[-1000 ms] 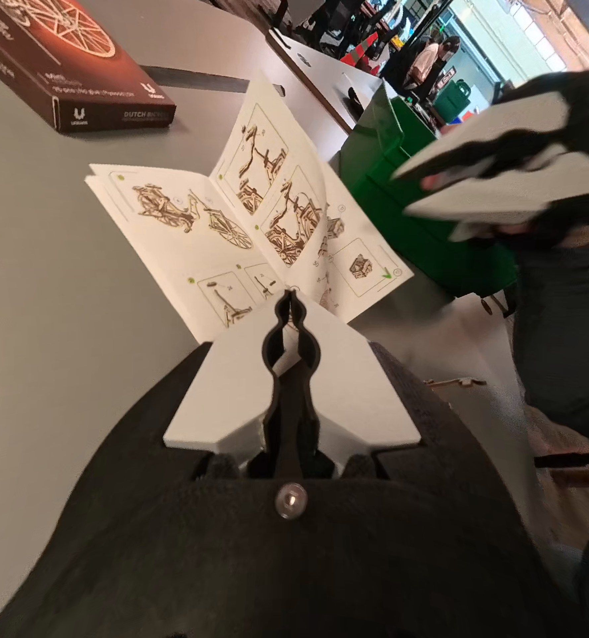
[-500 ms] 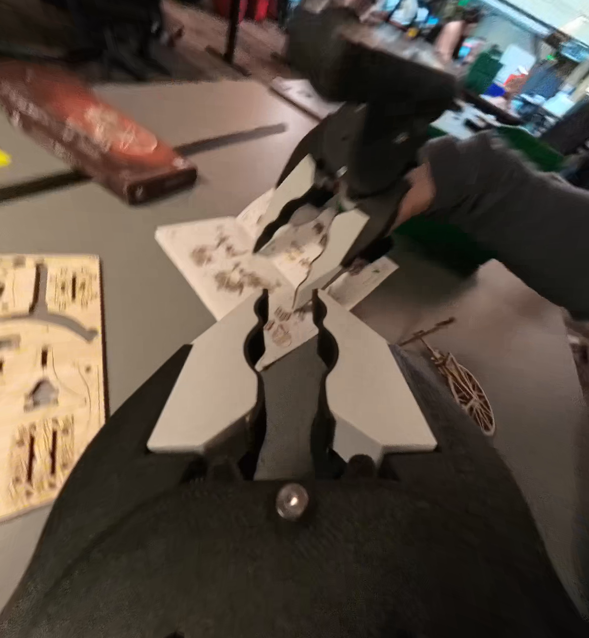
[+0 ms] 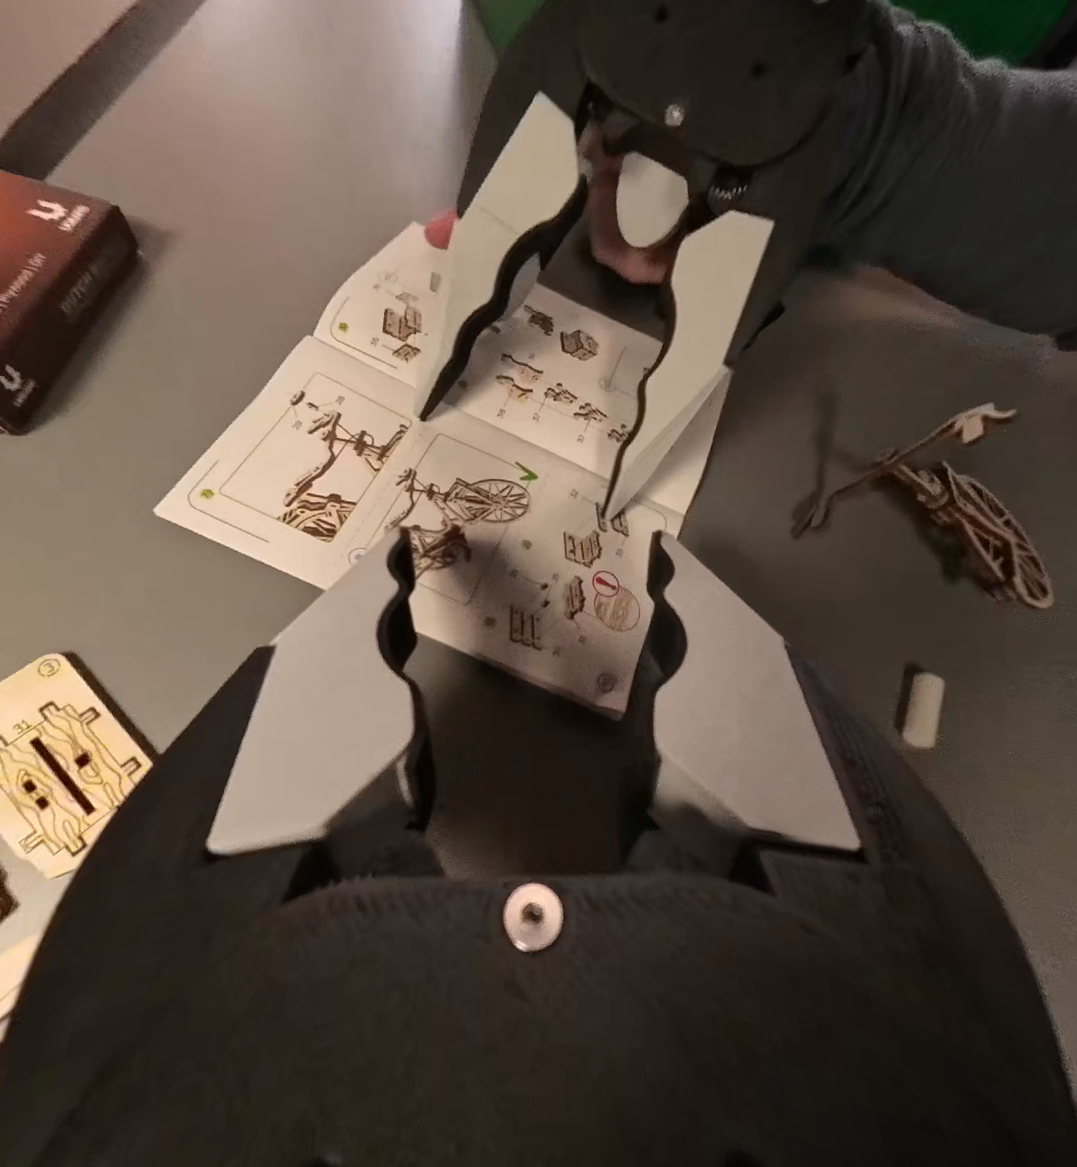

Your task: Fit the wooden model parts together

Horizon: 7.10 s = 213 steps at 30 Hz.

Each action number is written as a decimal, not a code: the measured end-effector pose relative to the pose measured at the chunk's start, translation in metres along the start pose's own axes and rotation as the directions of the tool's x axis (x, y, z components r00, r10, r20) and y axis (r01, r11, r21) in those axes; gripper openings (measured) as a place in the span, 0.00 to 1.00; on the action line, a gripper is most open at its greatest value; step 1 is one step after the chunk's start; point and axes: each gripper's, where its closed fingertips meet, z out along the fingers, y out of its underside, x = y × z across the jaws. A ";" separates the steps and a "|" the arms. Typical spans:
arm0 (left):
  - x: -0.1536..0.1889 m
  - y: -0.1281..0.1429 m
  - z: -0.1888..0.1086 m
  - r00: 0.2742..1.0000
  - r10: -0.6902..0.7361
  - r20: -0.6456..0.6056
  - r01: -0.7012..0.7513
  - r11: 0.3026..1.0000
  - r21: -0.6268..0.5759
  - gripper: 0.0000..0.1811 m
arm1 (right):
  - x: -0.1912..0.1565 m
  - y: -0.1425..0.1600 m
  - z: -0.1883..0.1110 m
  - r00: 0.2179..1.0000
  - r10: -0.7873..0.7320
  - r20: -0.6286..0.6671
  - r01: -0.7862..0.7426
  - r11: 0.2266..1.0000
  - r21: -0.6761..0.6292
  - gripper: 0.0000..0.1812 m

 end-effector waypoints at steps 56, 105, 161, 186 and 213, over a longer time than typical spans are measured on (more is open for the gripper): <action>0.015 0.024 0.016 0.978 0.210 0.009 -0.208 0.972 -0.110 0.38 | -0.009 0.000 -0.003 0.994 -0.066 0.084 0.061 0.996 0.060 0.41; 0.015 0.024 0.017 0.979 0.201 0.003 -0.200 0.974 -0.107 0.38 | -0.007 0.000 -0.003 0.995 -0.057 0.085 0.052 0.997 0.062 0.40; 0.042 0.057 -0.335 0.497 -0.402 0.769 -0.501 0.591 0.633 0.47 | -0.034 -0.006 -0.182 0.418 0.162 -0.894 0.478 0.798 0.368 0.18; 0.037 0.061 -0.328 0.599 -0.444 0.666 -0.419 0.534 0.734 0.45 | -0.029 0.000 -0.190 0.394 0.195 -0.898 0.452 0.810 0.374 0.15; 0.029 0.066 -0.328 0.611 -0.475 0.633 -0.374 0.532 0.760 0.43 | -0.028 0.001 -0.189 0.392 0.191 -0.900 0.445 0.817 0.368 0.13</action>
